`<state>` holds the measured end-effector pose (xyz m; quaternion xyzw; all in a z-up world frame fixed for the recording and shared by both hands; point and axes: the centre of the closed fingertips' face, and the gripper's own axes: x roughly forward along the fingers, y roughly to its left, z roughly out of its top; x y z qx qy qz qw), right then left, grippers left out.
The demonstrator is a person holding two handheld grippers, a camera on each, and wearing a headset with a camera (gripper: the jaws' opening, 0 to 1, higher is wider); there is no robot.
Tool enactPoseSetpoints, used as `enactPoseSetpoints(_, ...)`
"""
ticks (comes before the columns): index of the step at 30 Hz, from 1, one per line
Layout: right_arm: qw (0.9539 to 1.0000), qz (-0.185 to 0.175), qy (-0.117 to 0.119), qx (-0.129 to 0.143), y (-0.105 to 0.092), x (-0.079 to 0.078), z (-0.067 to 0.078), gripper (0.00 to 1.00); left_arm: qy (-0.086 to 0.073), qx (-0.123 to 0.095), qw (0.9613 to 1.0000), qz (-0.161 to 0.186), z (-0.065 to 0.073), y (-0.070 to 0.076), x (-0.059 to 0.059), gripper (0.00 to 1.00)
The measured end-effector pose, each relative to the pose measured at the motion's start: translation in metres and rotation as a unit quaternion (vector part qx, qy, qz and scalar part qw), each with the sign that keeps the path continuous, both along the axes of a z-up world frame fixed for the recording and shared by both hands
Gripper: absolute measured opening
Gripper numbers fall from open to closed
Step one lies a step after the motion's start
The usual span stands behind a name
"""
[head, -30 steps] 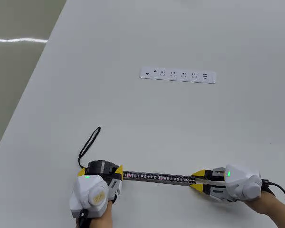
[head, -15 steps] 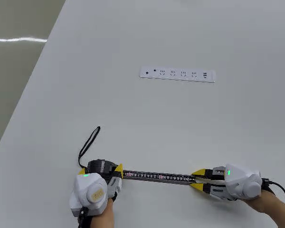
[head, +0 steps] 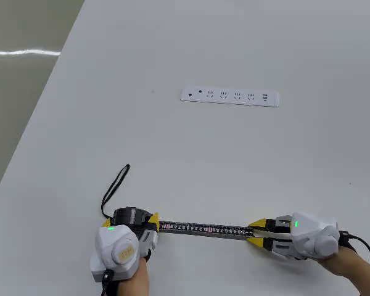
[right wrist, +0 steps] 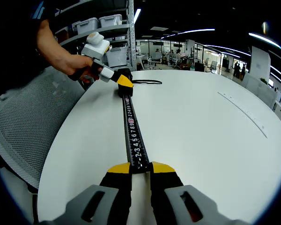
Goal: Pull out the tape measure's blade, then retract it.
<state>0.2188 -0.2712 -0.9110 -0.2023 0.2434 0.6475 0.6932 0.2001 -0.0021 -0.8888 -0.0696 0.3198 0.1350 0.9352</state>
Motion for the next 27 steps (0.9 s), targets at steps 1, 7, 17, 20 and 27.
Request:
enactPoseSetpoints(1, 1.0, 0.0, -0.001, 0.0, 0.0001, 0.0002, -0.0006, 0.13, 0.0, 0.0, 1.0, -0.001, 0.0002, 0.0, -0.0002, 0.63)
enactPoseSetpoints(7, 1.0, 0.003, -0.001, 0.0, 0.0037, 0.0003, -0.0001, 0.13, 0.001, -0.005, 1.0, -0.003, -0.0003, 0.0004, -0.0007, 0.62)
enactPoseSetpoints(17, 1.0, 0.002, -0.002, 0.001, 0.0065, 0.0011, 0.0016, 0.13, 0.0, -0.015, 0.9999, 0.002, 0.0004, 0.0009, -0.0012, 0.62)
enactPoseSetpoints(20, 1.0, 0.002, -0.003, 0.001, 0.007, 0.0012, 0.0024, 0.13, 0.001, -0.018, 0.9998, 0.002, -0.0003, 0.0012, -0.0012, 0.62)
enactPoseSetpoints(27, 1.0, 0.002, -0.003, 0.001, 0.0072, 0.0016, 0.0003, 0.13, 0.0, -0.023, 0.9997, 0.0, 0.0008, 0.0012, -0.0018, 0.61)
